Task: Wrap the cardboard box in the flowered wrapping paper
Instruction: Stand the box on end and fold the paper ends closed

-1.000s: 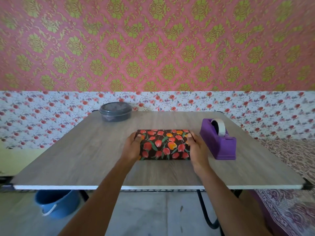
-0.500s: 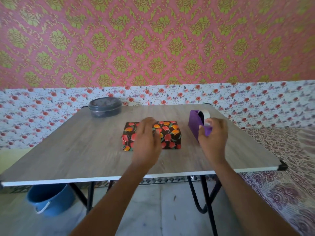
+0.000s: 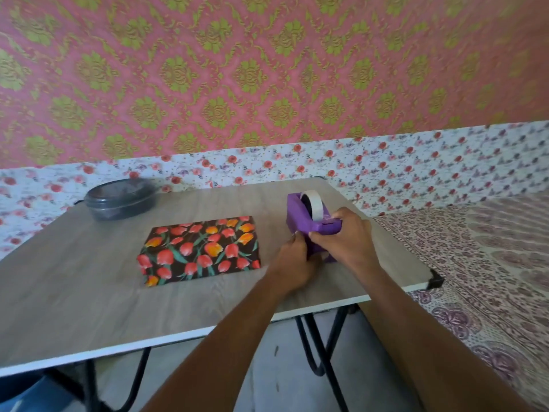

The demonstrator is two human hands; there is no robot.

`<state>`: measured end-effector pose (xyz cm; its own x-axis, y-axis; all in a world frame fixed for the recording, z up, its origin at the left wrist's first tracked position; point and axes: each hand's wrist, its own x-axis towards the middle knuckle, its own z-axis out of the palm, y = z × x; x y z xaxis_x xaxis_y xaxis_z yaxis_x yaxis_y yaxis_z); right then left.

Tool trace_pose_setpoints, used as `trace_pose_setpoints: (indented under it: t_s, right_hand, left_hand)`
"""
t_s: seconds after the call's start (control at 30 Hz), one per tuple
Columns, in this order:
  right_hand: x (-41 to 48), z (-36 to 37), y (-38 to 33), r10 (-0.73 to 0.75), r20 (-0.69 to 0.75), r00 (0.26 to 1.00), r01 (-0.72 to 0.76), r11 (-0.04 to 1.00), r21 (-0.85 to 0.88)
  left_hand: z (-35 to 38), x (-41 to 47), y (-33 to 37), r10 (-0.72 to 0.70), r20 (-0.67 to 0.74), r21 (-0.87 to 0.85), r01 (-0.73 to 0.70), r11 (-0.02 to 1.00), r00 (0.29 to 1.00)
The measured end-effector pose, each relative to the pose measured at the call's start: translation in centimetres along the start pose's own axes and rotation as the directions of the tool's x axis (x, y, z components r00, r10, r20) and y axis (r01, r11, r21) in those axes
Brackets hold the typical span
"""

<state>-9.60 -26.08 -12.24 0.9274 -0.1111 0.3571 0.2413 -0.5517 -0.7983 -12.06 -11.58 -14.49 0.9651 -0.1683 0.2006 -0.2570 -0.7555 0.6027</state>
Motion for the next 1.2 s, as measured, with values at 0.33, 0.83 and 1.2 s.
trace_pose_setpoints:
  t_s: [0.33,0.83,1.2]
  right_hand:
    - [2.0,-5.5,4.6,0.014,-0.062,0.998,-0.028,0.974,-0.224]
    - [-4.0,-3.2,-2.5,-0.339,-0.245,0.908,0.260,0.916,-0.305]
    - [-8.8,8.7,-9.4,-0.150,0.279,0.949,0.153,0.988,0.013]
  left_hand:
    - [5.1,3.8,4.1,-0.041,0.065,0.283,0.021,0.959,0.997]
    - [-2.4,-6.2,1.0,0.306,-0.328,0.153,-0.269,0.951,0.894]
    - [-13.5,-14.2,-9.7,-0.369,-0.548,-0.110,0.372,0.922,0.751]
